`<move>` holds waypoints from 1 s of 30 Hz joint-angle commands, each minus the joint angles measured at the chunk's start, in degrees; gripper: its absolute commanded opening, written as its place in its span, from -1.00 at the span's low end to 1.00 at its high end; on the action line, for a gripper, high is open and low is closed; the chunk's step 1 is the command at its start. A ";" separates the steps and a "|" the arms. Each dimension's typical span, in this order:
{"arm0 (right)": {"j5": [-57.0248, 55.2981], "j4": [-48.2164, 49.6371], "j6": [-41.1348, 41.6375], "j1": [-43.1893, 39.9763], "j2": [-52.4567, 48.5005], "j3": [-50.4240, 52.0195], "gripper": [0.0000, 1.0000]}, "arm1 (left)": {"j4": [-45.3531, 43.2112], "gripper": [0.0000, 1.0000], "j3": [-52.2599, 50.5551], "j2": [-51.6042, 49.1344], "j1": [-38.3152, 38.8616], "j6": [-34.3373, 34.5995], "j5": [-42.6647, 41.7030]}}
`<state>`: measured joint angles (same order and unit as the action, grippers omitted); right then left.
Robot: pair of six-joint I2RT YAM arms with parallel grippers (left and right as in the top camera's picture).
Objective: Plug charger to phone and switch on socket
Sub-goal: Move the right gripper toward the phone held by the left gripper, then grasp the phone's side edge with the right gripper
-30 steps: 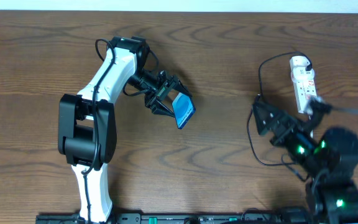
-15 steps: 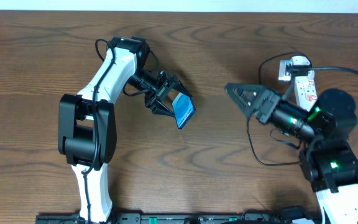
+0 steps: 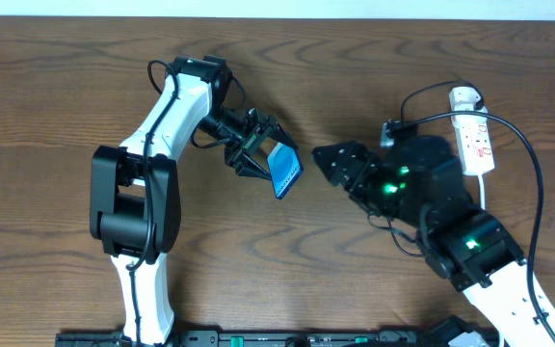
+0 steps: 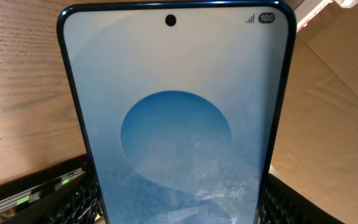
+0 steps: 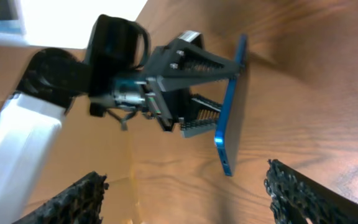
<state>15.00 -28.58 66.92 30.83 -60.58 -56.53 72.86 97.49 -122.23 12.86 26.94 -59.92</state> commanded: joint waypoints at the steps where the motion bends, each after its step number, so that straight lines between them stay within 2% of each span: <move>1: -15.10 -4.59 5.05 5.20 -2.67 -6.05 0.60 | 0.17 0.29 -0.07 2.14 -0.24 -0.79 -2.43; 6: -21.84 -12.07 7.82 11.56 -11.15 -13.64 0.51 | 0.15 0.30 -0.07 2.14 -0.24 -0.79 -2.43; 10: -25.27 -14.78 7.80 14.36 -17.59 -17.68 0.35 | 0.17 0.29 -0.07 2.14 -0.24 -0.79 -2.43; 16: -33.44 -14.97 6.51 18.86 -22.51 -18.10 0.34 | 0.17 0.29 -0.07 2.14 -0.24 -0.79 -2.43; 24: -37.88 -14.93 5.84 21.40 -26.32 -18.03 0.28 | 0.17 0.29 -0.07 2.14 -0.24 -0.79 -2.43; 30: -37.75 -14.64 5.86 21.40 -29.51 -18.03 0.08 | 0.17 0.30 -0.07 2.14 -0.24 -0.76 -2.43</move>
<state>-20.40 -43.27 72.82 51.94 -89.21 -73.38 72.84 97.49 -122.23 12.86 26.94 -59.94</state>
